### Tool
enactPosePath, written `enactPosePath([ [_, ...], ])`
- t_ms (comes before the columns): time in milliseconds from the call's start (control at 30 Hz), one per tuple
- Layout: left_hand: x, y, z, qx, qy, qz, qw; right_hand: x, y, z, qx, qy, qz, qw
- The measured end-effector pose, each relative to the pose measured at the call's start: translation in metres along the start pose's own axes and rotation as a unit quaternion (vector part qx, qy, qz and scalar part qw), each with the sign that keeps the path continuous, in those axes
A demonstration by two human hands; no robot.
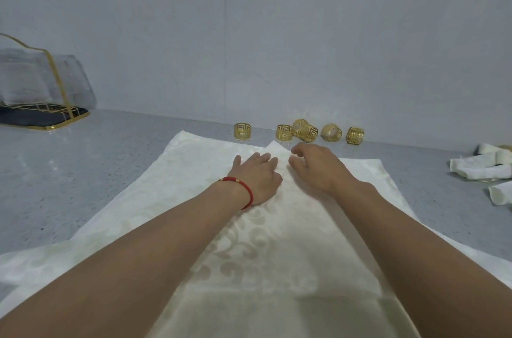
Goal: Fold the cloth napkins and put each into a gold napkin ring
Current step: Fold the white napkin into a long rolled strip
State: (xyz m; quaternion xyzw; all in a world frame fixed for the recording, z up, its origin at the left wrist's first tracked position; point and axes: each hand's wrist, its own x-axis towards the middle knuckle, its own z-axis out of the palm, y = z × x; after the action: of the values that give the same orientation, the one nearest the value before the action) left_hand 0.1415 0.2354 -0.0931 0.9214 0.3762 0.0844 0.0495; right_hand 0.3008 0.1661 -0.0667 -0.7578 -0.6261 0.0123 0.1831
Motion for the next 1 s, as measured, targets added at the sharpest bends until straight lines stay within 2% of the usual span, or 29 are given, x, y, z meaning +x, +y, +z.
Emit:
enactPosePath([
  [333, 0.001, -0.003, 0.007, 0.001, 0.022, 0.009, 1.0, 0.055, -0.01, 0.018, -0.063, 0.085, 0.054, 0.993],
  [500, 0.003, -0.003, 0.006, -0.005, 0.02, 0.013, 1.0, 0.065, -0.009, 0.026, -0.01, 0.085, 0.073, 0.994],
  [633, 0.004, -0.004, 0.003, -0.015, 0.03, 0.016, 0.999, 0.062, -0.012, 0.029, 0.027, 0.11, 0.042, 0.993],
  [800, 0.01, 0.0, -0.025, -0.037, -0.024, -0.032, 0.999, 0.052, -0.012, 0.026, 0.037, 0.126, -0.004, 0.991],
  [867, 0.014, -0.003, -0.036, -0.097, -0.053, -0.059, 0.992, 0.05, -0.011, 0.026, 0.019, 0.118, -0.01, 0.993],
  [933, 0.02, -0.01, -0.042, -0.234, -0.056, -0.09, 0.966, 0.049, -0.009, 0.027, 0.005, 0.109, -0.011, 0.994],
  [1000, 0.027, -0.017, -0.042, -0.296, 0.003, -0.095, 0.951, 0.049, -0.008, 0.028, 0.002, 0.1, -0.015, 0.995],
])
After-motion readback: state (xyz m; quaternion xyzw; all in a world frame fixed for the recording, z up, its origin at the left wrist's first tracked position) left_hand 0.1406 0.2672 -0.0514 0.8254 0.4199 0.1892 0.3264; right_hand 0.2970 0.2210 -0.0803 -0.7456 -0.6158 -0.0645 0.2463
